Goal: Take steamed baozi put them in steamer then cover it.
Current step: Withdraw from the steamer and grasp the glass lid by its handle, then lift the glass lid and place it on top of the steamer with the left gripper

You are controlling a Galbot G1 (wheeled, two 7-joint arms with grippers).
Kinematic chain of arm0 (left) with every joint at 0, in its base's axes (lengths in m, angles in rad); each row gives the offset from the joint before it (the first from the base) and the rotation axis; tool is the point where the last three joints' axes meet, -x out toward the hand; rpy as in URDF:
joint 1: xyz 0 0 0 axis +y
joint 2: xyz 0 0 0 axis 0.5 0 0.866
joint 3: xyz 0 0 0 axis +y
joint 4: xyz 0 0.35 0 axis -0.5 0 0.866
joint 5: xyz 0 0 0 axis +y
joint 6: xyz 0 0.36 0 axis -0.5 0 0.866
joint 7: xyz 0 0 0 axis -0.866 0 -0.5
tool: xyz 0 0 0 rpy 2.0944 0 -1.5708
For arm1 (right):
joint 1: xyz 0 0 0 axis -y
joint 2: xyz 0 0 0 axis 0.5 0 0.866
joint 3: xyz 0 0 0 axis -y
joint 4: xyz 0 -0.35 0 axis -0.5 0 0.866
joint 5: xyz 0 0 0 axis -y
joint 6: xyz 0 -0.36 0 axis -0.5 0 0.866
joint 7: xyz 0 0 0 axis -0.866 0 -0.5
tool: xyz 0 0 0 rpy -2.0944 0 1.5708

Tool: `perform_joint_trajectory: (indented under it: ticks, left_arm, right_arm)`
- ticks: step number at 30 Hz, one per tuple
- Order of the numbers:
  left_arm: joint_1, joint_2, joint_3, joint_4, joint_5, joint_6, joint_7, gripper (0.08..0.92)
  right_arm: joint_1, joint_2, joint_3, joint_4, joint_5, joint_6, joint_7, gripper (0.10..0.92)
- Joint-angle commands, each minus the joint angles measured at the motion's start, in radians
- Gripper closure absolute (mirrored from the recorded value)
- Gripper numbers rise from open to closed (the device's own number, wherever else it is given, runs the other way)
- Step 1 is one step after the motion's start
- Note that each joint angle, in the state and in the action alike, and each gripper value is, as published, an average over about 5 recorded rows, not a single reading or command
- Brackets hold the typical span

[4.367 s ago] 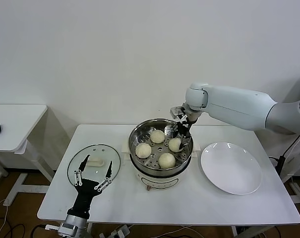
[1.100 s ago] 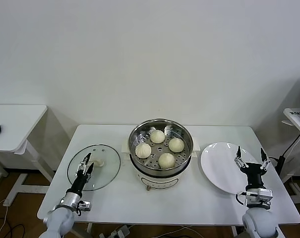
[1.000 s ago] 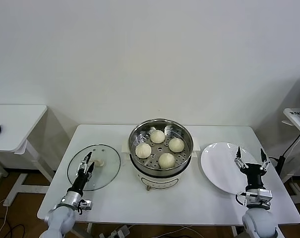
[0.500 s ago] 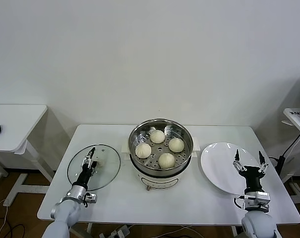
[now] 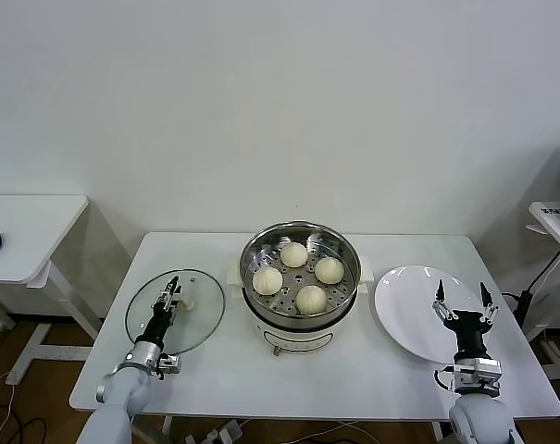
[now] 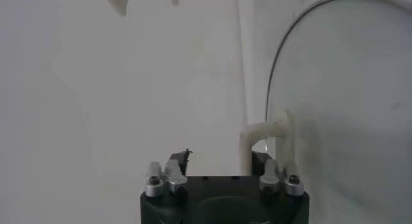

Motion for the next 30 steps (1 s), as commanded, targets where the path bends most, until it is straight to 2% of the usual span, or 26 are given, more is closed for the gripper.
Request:
perform_joint_trajectory:
  ticks: [1, 4, 8, 11, 16, 22, 26, 30]
  left_arm:
    - [-0.009, 0.005, 0.003, 0.016, -0.05, -0.003, 0.017, 0.562]
    - [0.002, 0.014, 0.013, -0.016, -0.127, -0.022, 0.032, 0.649]
    - [0.034, 0.031, 0.014, -0.118, -0.222, -0.029, 0.049, 0.764]
    - [0.068, 0.048, -0.005, -0.223, -0.257, -0.016, 0.061, 0.808]
    - [0.124, 0.078, -0.071, -0.447, -0.29, 0.044, 0.091, 0.811]
    - [0.198, 0.122, -0.105, -0.824, -0.32, 0.162, 0.169, 0.811]
    - [0.21, 0.138, -0.007, -1.025, -0.325, 0.262, 0.236, 0.811]
    - [0.18, 0.138, 0.195, -1.115, -0.312, 0.39, 0.312, 0.811]
  right_arm:
    - [0.0, 0.002, -0.002, 0.004, -0.005, 0.003, -0.002, 0.203]
    - [-0.001, 0.004, -0.003, 0.006, -0.007, 0.004, -0.003, 0.203]
    - [-0.001, 0.004, -0.003, 0.008, -0.01, 0.005, -0.004, 0.203]
    - [0.0, 0.004, -0.003, 0.008, -0.012, 0.006, -0.004, 0.203]
    - [0.004, 0.002, -0.004, 0.009, -0.012, 0.005, -0.004, 0.203]
    - [0.017, -0.002, -0.008, 0.01, -0.011, -0.003, 0.001, 0.203]
    - [0.026, -0.006, -0.01, 0.012, -0.01, -0.008, 0.003, 0.203]
    - [0.029, -0.006, -0.008, 0.019, -0.008, -0.012, 0.004, 0.203]
